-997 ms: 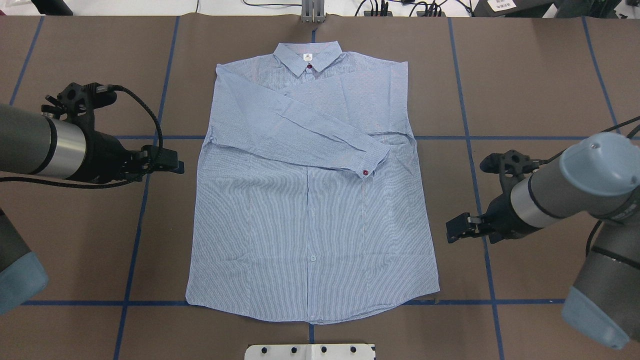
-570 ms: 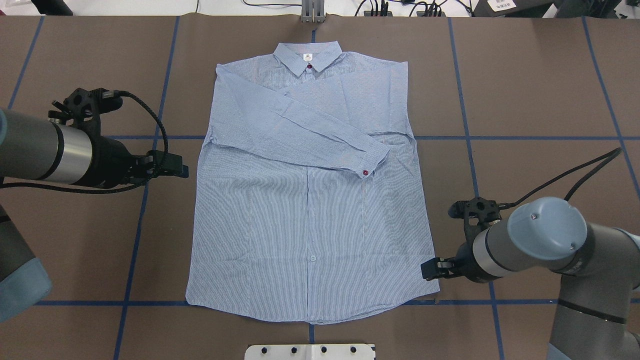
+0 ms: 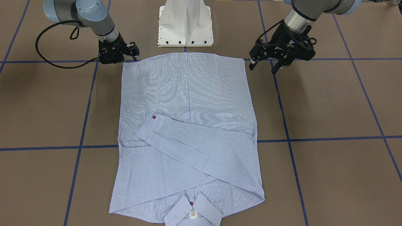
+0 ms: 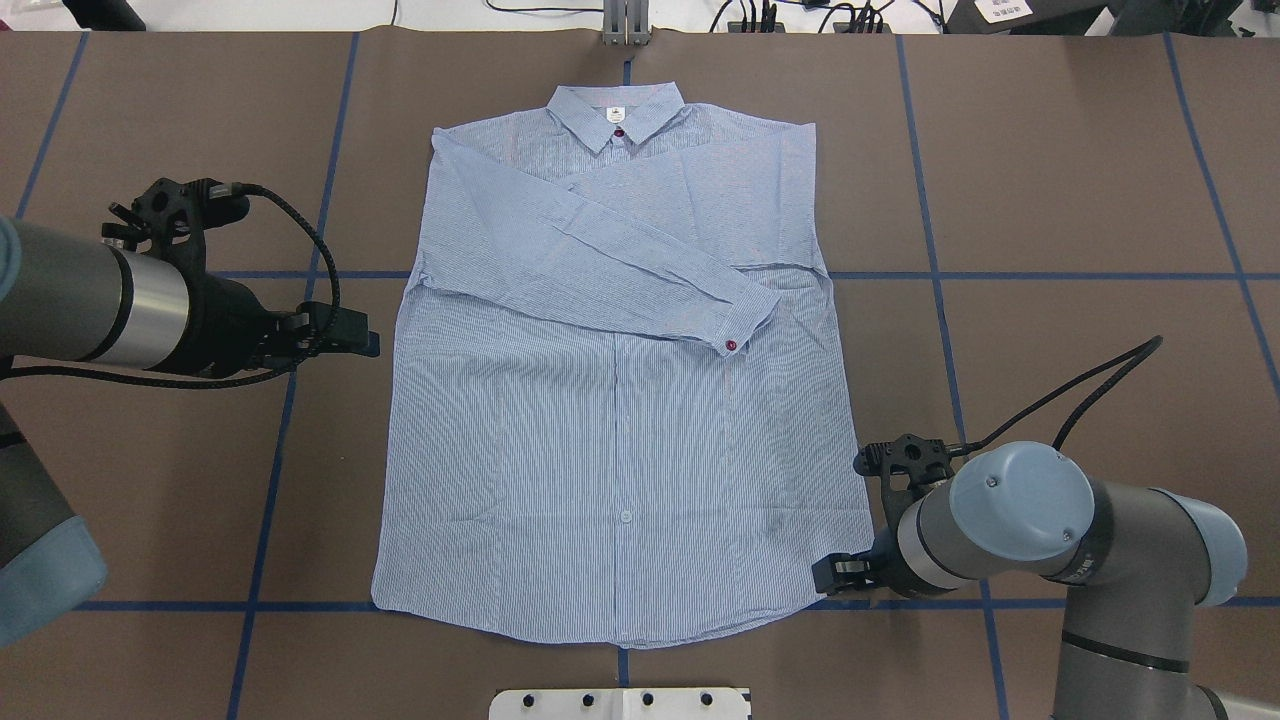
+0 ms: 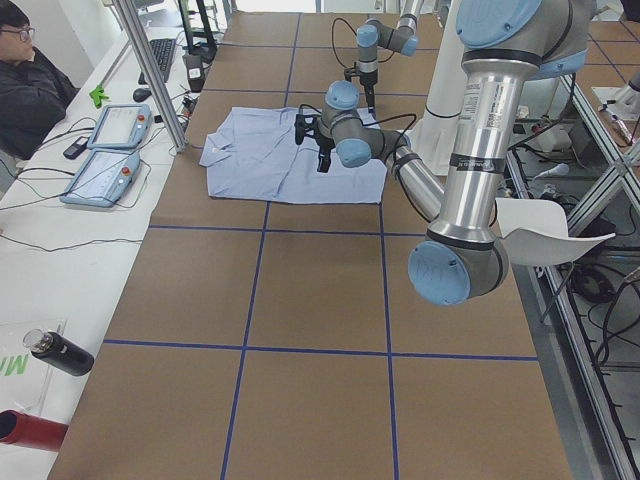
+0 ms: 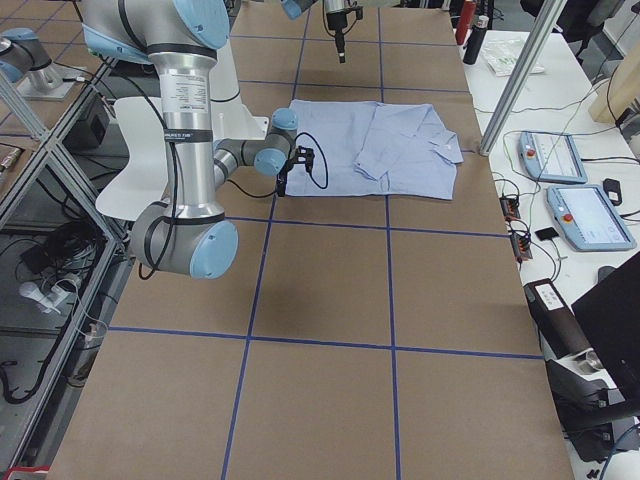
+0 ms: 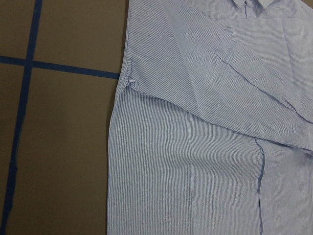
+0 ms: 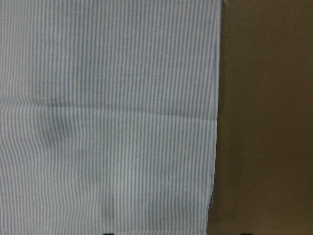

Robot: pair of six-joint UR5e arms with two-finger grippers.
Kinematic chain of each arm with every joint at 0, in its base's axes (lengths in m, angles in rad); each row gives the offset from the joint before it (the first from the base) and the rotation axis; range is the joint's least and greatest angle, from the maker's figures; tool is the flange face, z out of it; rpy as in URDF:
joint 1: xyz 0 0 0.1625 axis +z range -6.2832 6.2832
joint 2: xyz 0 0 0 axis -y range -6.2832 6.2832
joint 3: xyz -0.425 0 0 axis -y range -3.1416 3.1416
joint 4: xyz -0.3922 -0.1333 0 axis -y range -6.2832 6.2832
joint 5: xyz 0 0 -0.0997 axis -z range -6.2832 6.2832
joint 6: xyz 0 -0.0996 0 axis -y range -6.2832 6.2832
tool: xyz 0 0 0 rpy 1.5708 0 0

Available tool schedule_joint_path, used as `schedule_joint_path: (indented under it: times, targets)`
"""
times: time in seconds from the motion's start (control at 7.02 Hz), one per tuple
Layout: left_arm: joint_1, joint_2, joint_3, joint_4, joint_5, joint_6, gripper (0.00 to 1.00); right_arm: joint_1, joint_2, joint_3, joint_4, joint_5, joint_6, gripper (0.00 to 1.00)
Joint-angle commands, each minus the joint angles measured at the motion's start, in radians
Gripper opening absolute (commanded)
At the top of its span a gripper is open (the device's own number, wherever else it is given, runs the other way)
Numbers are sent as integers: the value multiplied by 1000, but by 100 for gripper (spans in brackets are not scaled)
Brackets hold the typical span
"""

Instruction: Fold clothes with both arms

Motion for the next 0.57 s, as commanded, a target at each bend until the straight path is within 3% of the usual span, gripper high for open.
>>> schedule_joint_path:
  times: [0.0,0.43]
  targets:
    - [0,0,0,0,0,0,100,0,-1,-3,-1,5,0,76]
    - [0,0,0,0,0,0,100,1,-8,-6,-7,14,0,71]
